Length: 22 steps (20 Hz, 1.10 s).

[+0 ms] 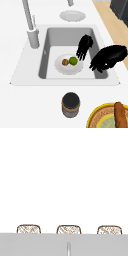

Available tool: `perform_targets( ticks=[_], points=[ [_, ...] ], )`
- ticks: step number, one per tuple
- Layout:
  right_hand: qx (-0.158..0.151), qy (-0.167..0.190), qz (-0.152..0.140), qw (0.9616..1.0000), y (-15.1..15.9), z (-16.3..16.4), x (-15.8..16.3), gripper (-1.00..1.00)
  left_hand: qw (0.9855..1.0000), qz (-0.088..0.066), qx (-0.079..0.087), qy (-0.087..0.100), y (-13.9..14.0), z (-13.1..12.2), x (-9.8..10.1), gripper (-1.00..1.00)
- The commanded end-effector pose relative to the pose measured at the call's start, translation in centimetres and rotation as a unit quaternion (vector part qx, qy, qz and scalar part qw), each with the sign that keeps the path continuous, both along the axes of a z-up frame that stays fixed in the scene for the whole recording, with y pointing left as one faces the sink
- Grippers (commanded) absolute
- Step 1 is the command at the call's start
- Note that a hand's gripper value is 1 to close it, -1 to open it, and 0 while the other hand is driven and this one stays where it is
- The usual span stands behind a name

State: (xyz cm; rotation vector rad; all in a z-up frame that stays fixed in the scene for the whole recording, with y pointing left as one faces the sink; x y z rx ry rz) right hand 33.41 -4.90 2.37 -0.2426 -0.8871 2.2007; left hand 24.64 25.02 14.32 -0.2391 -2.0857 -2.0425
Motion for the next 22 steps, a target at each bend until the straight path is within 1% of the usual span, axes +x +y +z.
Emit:
perform_targets(
  ticks=[1,2,3,5,7,9,12,13,16,19,22],
  points=[
    [-0.019,0.042,0.024,0.9987,0.0,-0.4,1.5,-1.00,1.0000,0.000,0.000,0.000,0.0,0.0,0.0,0.00],
    [-0.019,0.041,0.027,0.9986,-0.1,-0.8,1.9,-1.00,1.0000,0.000,0.000,0.000,0.0,0.0,0.0,0.00],
    [-0.018,0.036,0.021,0.9989,0.2,-1.3,2.2,-1.00,1.0000,0.000,0.000,0.000,0.0,0.0,0.0,0.00],
    [-0.026,0.017,0.013,0.9994,0.9,-2.6,3.1,-1.00,1.0000,0.000,0.000,0.000,0.0,0.0,0.0,0.00],
    [-0.024,0.017,0.010,0.9995,1.0,-3.7,3.8,-1.00,1.0000,0.000,0.000,0.000,0.0,0.0,0.0,0.00],
    [-0.016,-0.006,0.006,0.9998,0.6,-4.1,3.5,-1.00,1.0000,0.000,0.000,0.000,0.0,0.0,0.0,0.00],
    [-0.016,-0.031,0.003,0.9994,0.0,-5.2,3.6,-1.00,1.0000,0.000,0.000,0.000,0.0,0.0,0.0,0.00],
    [-0.016,-0.032,0.007,0.9993,0.0,-5.6,4.0,-1.00,1.0000,0.000,0.000,0.000,0.0,0.0,0.0,0.00],
    [-0.017,-0.014,0.012,0.9997,0.3,-6.1,4.2,-1.00,1.0000,0.000,0.000,0.000,0.0,0.0,0.0,0.00],
    [-0.022,-0.013,0.012,0.9996,0.3,-7.6,5.5,-1.00,1.0000,0.000,0.000,0.000,0.0,0.0,0.0,0.00],
    [-0.016,-0.019,0.024,0.9994,0.4,-8.2,6.1,-1.00,1.0000,0.000,0.000,0.000,0.0,0.0,0.0,0.00]
  ],
)
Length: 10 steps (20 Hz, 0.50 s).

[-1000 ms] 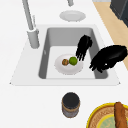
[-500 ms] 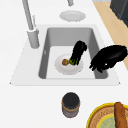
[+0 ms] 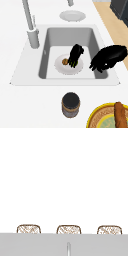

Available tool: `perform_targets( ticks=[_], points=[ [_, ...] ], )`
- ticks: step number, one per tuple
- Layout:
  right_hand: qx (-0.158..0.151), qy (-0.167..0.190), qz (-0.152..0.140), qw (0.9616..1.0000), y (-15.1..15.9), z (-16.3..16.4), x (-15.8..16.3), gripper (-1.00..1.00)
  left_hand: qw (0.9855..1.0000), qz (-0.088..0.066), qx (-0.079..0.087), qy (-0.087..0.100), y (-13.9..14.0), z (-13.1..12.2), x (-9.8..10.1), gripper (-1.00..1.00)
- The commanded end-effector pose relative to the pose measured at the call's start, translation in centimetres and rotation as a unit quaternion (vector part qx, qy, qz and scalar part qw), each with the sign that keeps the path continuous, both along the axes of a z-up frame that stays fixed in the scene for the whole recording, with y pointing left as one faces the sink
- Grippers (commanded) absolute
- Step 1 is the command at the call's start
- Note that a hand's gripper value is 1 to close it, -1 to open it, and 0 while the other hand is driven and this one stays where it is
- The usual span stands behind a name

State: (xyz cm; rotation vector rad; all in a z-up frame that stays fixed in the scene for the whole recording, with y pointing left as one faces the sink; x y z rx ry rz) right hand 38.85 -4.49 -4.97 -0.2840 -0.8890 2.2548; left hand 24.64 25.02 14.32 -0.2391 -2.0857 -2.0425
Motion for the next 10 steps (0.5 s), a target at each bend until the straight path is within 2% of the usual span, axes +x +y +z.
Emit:
perform_targets(
  ticks=[1,3,4,6,10],
  points=[
    [0.000,-0.004,0.005,1.0000,0.0,-1.0,1.0,-1.00,1.0000,0.000,0.000,0.000,0.0,0.0,0.0,0.00],
    [0.003,-0.003,0.007,1.0000,0.1,-1.3,1.6,-1.00,1.0000,0.000,0.000,0.000,0.0,0.0,0.0,0.00],
    [0.004,-0.002,0.002,1.0000,0.2,-1.4,1.7,1.00,1.0000,0.000,0.000,0.000,0.0,0.0,0.0,0.00],
    [0.026,-0.027,0.021,0.9991,0.7,-1.5,2.0,1.00,1.0000,0.000,0.000,0.000,0.0,0.0,0.0,0.00],
    [0.045,-0.034,0.020,0.9982,1.3,-1.5,2.5,1.00,1.0000,0.000,0.000,0.000,0.0,0.0,0.0,0.00]
  ],
)
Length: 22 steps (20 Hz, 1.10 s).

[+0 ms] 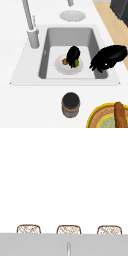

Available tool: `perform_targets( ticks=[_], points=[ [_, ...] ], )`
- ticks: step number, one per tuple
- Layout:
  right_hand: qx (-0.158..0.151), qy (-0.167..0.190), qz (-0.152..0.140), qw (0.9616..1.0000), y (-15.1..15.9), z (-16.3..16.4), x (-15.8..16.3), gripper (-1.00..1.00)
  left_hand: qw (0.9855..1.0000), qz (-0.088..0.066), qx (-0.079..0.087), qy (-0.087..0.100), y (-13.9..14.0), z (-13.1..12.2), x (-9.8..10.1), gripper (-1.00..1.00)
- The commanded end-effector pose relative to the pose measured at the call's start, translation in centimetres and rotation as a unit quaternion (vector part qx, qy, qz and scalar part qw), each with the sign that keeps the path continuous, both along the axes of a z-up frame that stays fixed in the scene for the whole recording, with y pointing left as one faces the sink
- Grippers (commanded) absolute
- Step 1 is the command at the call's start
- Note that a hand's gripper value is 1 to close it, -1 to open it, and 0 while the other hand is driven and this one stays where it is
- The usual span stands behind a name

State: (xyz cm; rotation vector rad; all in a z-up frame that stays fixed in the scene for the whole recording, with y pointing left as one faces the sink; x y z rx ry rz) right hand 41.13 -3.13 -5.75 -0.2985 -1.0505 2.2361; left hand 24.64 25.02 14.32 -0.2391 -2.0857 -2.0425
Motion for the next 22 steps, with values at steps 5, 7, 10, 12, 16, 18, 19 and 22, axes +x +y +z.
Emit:
perform_targets(
  ticks=[5,7,10,12,16,18,19,22],
  points=[
    [0.018,-0.003,-0.003,0.9998,0.5,-0.2,-0.1,1.00,1.0000,0.000,0.000,0.000,0.0,0.0,0.0,0.00],
    [0.020,-0.009,-0.011,0.9997,0.6,1.2,0.1,1.00,1.0000,0.000,0.000,0.000,0.0,0.0,0.0,0.00],
    [0.019,-0.009,-0.022,0.9995,0.5,2.7,0.0,1.00,1.0000,0.000,0.000,0.000,0.0,0.0,0.0,0.00],
    [0.018,-0.010,-0.025,0.9995,0.1,3.7,0.1,1.00,1.0000,0.000,0.000,0.000,0.0,0.0,0.0,0.00],
    [0.017,-0.012,-0.044,0.9988,0.2,5.3,1.4,1.00,1.0000,0.000,0.000,0.000,0.0,0.0,0.0,0.00],
    [0.017,-0.016,-0.050,0.9985,0.2,5.9,1.6,1.00,1.0000,0.000,0.000,0.000,0.0,0.0,0.0,0.00],
    [0.016,-0.017,-0.058,0.9980,0.1,6.1,1.3,1.00,1.0000,0.000,0.000,0.000,0.0,0.0,0.0,0.00],
    [0.011,-0.026,-0.078,0.9966,0.1,7.1,1.5,1.00,1.0000,0.000,0.000,0.000,0.0,0.0,0.0,0.00]
  ],
)
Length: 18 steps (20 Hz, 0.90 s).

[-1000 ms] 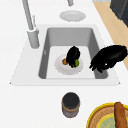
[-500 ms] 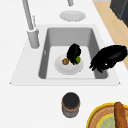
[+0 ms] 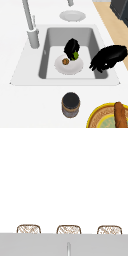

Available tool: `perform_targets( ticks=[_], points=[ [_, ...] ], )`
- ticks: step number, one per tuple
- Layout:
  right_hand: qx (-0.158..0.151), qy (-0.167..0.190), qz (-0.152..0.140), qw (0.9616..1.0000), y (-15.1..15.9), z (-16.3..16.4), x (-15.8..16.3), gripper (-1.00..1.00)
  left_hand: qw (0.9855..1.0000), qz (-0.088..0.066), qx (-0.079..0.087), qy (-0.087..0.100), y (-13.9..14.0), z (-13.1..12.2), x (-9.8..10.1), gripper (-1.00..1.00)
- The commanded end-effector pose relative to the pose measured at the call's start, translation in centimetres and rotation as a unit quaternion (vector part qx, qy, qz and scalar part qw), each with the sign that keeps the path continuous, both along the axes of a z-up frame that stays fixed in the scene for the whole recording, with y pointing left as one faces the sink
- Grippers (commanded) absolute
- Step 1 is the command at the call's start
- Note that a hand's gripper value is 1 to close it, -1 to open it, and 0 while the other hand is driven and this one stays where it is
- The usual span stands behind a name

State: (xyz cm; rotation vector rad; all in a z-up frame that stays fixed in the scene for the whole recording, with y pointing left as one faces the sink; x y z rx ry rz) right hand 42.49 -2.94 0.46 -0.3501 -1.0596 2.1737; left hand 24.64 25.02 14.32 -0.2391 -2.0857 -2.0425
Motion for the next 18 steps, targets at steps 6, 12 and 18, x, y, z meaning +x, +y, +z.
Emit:
perform_targets(
  ticks=[6,12,18],
  points=[
    [-0.014,-0.015,-0.069,0.9974,-0.6,4.3,0.8,1.00,1.0000,0.000,0.000,0.000,0.0,0.0,0.0,0.00],
    [-0.015,-0.013,-0.062,0.9979,-2.3,8.3,1.5,1.00,1.0000,0.000,0.000,0.000,0.0,0.0,0.0,0.00],
    [-0.003,-0.022,-0.055,0.9983,-4.8,11.9,1.5,1.00,1.0000,0.000,0.000,0.000,0.0,0.0,0.0,0.00]
  ],
)
